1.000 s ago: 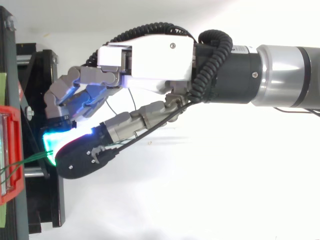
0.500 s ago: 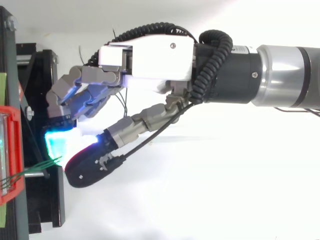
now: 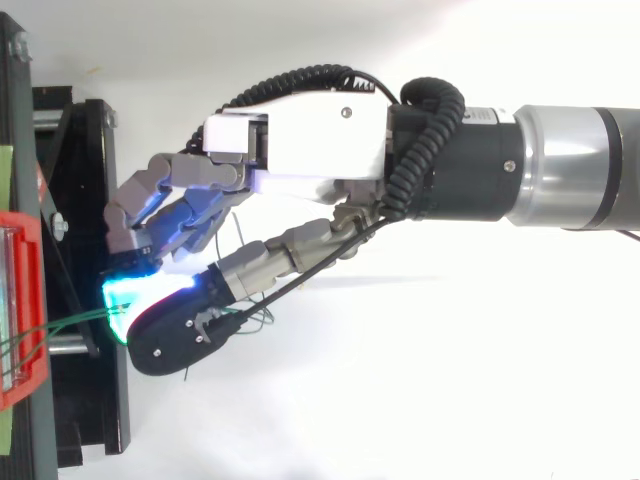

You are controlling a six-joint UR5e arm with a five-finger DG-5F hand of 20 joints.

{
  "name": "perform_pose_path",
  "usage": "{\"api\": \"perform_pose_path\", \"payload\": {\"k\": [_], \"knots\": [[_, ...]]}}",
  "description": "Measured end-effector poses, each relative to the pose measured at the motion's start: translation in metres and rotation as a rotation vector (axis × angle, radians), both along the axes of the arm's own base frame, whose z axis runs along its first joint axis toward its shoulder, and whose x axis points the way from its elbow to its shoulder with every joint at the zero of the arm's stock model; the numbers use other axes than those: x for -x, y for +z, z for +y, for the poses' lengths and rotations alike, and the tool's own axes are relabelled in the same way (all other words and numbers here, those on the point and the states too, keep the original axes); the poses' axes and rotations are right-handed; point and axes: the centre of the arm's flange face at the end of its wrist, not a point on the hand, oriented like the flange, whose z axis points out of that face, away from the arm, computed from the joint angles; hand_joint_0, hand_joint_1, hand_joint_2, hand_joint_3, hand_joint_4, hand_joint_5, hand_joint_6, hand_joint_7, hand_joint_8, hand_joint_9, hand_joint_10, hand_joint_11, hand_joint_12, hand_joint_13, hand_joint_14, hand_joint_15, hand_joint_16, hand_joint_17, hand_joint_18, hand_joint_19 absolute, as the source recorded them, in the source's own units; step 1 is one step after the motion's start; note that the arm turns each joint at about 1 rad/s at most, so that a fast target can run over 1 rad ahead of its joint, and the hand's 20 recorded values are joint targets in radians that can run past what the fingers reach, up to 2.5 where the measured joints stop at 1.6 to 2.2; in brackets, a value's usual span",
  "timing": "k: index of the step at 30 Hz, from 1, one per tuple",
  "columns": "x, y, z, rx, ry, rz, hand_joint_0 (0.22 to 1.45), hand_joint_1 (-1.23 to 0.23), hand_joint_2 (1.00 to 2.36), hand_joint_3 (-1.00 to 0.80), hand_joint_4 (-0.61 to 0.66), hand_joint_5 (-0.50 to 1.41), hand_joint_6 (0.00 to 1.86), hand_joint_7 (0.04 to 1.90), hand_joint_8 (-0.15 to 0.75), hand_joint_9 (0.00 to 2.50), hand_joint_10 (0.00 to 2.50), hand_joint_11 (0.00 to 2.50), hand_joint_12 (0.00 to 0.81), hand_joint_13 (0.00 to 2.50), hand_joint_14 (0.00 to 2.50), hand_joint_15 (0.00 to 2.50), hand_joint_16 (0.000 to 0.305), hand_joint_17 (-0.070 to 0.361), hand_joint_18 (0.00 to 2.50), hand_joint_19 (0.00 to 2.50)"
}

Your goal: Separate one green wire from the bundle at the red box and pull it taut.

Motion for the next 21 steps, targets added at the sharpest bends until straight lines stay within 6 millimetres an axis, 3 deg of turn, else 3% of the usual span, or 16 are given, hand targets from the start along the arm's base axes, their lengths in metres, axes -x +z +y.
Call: {"api": "perform_pose_path", "payload": {"k": [6,8,14,21], "knots": [[0.000,0.000,0.001,-0.001,0.005,0.001,0.49,-0.57,1.00,-0.49,0.22,-0.18,0.84,1.00,0.325,0.76,0.01,0.35,0.333,0.62,0.00,0.15,0.052,0.118,0.75,0.31],[0.000,0.002,0.000,-0.003,0.006,-0.002,0.49,-0.59,1.00,-0.47,0.22,-0.18,0.84,1.00,0.323,0.76,0.01,0.35,0.331,0.62,0.00,0.14,0.052,0.117,0.75,0.31],[-0.002,0.011,-0.003,-0.006,0.016,-0.004,0.58,-0.68,1.02,-0.18,0.18,-0.19,0.87,1.02,0.312,0.73,0.01,0.36,0.317,0.62,0.00,0.14,0.049,0.110,0.74,0.31],[-0.003,0.024,-0.008,-0.005,0.018,0.013,0.63,-0.79,1.02,-0.24,0.21,-0.21,0.89,0.95,0.305,0.69,0.01,0.39,0.306,0.62,0.00,0.14,0.047,0.107,0.74,0.29]]}}
